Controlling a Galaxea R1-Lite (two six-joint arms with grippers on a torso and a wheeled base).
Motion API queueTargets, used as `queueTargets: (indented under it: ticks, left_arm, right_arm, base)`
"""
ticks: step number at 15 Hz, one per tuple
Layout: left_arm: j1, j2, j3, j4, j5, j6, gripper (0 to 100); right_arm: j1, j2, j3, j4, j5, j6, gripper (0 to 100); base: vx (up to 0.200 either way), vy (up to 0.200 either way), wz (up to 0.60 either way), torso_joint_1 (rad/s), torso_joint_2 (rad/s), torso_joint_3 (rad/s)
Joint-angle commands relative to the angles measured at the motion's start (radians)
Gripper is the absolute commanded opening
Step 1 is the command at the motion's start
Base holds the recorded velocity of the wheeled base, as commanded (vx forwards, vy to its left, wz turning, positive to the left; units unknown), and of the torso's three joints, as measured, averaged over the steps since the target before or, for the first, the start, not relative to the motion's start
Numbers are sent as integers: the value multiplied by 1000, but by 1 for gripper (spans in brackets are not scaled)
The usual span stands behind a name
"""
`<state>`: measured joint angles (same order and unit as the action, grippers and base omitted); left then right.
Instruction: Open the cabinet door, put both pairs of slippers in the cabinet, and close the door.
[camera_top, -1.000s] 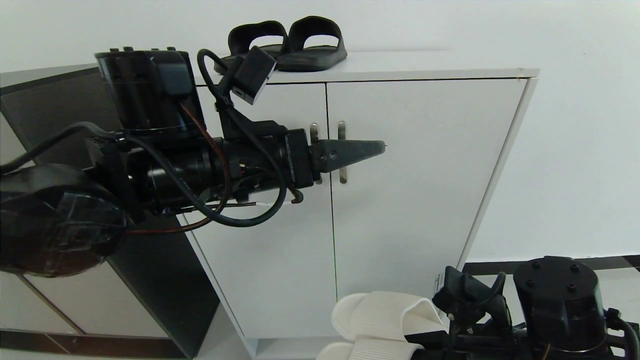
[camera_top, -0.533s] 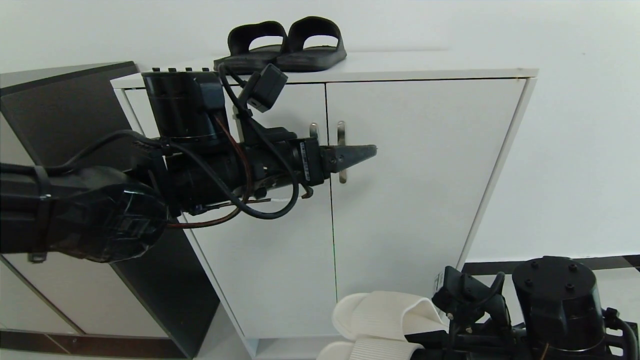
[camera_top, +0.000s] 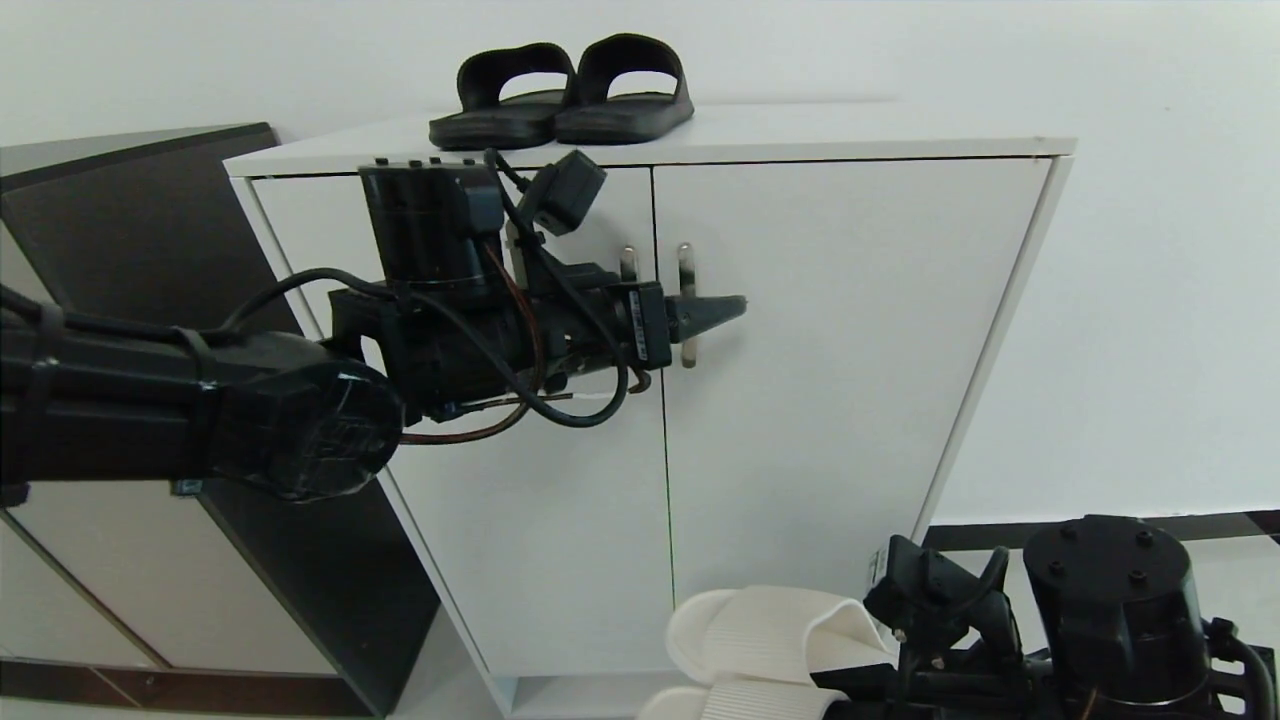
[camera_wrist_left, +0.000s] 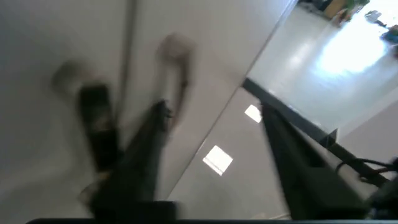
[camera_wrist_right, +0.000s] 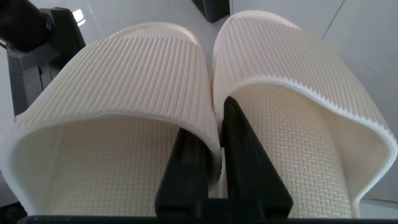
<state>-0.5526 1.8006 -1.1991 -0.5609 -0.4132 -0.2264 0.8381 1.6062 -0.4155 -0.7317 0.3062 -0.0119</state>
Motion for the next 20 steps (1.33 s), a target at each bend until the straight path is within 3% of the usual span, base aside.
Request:
queueTargets:
  ticks: [1, 5, 7, 10, 15, 20]
  left_arm:
    - [-7, -14, 18, -2, -4, 1, 0]
    - [-55, -113, 122, -4, -4, 1, 0]
    - [-112, -215, 214, -4, -4, 1, 0]
    - [-145, -287, 263, -2, 2, -5, 0]
    - [-144, -362, 329, -2, 22, -4, 0]
    - [-26, -379, 336, -4, 17, -13, 0]
  right_arm:
    - [1, 0, 6, 0, 1, -2, 0]
    - [1, -8, 31, 2, 34, -37, 0]
    - [1, -17, 57, 0, 93, -42, 0]
    - [1, -34, 86, 0, 129, -99, 0]
    - [1, -49, 96, 3, 133, -106, 0]
    - [3, -52, 98, 6, 131, -106, 0]
  base:
    - [0, 0, 0, 0, 0, 0]
    - [0, 0, 0, 0, 0, 0]
    - [0, 0, 0, 0, 0, 0]
    - [0, 0, 0, 0, 0, 0]
    - [0, 0, 0, 0, 0, 0]
    - [0, 0, 0, 0, 0, 0]
